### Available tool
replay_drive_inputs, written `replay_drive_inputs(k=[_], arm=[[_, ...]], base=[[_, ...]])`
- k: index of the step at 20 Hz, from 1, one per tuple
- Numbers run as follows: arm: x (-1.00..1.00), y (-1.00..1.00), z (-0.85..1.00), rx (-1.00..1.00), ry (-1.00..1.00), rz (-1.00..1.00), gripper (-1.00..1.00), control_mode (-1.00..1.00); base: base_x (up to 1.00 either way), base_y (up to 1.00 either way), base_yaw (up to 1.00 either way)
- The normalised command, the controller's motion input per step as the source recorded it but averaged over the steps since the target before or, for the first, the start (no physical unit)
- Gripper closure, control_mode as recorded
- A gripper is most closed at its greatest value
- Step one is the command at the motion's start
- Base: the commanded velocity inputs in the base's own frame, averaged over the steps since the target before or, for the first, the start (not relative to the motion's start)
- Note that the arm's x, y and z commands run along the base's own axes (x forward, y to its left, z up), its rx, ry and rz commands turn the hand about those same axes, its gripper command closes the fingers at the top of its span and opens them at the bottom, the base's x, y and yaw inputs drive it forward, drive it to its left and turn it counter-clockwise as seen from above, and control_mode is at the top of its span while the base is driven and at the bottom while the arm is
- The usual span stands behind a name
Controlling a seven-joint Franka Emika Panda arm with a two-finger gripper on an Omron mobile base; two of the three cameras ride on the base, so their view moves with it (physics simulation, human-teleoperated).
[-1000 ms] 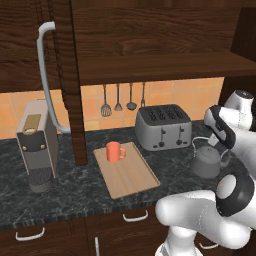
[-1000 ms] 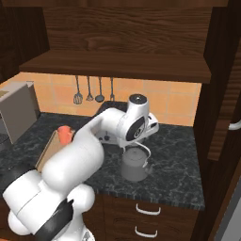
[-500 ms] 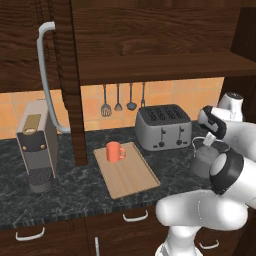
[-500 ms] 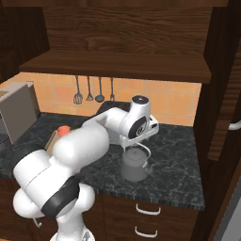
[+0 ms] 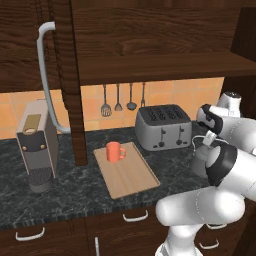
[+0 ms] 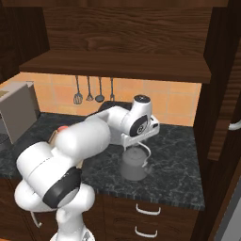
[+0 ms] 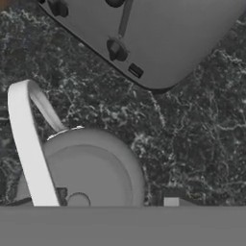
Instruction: Pick the kettle from the counter and place it on the tray. Then pick the mug from the cabinet and place it on the tray. Then close the cabinet doors.
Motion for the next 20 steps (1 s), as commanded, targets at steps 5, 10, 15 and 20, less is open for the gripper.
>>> replay_drive_inputs(k=[5, 10, 15, 20], arm=[[-0.05, 0.00, -0.08, 0.00, 0.00, 0.00, 1.00, -1.00], [-0.54, 0.00, 0.38, -0.02, -0.01, 0.00, 1.00, -1.00], [-0.46, 0.38, 0.56, -0.11, 0.00, 0.07, 1.00, -1.00], [-0.22, 0.88, 0.16, -0.10, 0.13, 0.30, 1.00, -1.00]], base=[[0.00, 0.00, 0.00], [0.00, 0.00, 0.00], [0.00, 0.00, 0.00], [0.00, 0.00, 0.00]])
